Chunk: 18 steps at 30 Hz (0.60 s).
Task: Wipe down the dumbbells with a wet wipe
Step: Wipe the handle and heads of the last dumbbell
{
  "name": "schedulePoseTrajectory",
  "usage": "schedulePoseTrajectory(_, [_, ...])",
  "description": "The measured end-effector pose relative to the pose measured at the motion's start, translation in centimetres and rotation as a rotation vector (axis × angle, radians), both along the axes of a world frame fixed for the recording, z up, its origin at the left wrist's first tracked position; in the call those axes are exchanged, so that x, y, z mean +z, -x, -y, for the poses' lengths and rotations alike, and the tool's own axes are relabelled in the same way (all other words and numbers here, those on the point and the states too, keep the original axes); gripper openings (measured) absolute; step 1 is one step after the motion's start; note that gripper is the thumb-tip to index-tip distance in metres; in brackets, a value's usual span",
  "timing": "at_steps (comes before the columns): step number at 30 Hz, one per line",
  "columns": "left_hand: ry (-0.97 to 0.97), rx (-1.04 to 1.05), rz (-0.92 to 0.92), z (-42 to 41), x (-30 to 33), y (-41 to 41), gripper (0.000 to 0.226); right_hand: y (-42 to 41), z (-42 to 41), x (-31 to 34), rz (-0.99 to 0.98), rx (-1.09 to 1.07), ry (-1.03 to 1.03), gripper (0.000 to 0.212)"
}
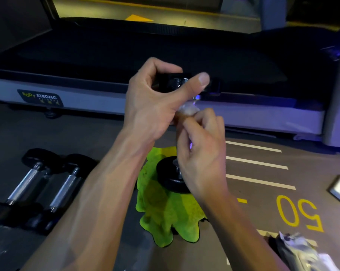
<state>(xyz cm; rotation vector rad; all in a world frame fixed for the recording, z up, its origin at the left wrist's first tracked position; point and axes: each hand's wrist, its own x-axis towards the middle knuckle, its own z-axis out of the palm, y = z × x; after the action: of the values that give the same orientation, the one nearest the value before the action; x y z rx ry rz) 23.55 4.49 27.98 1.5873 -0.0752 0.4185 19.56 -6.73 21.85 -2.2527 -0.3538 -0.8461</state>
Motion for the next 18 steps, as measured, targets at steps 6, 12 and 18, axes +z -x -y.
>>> schedulePoseTrajectory(6, [0.002,-0.047,0.020,-0.2,-0.1,0.3,0.045,-0.3,1.0,1.7,-0.038,0.118,-0.515,0.023])
schedulePoseTrajectory(12, [0.104,-0.134,0.064,-0.8,-0.3,0.8,0.040,-0.3,2.3,-0.7,-0.344,0.257,-0.728,0.019])
schedulePoseTrajectory(18, [0.234,-0.159,0.105,-2.1,-1.9,2.4,0.036,2.2,4.1,-3.6,-0.511,0.277,-0.309,0.018])
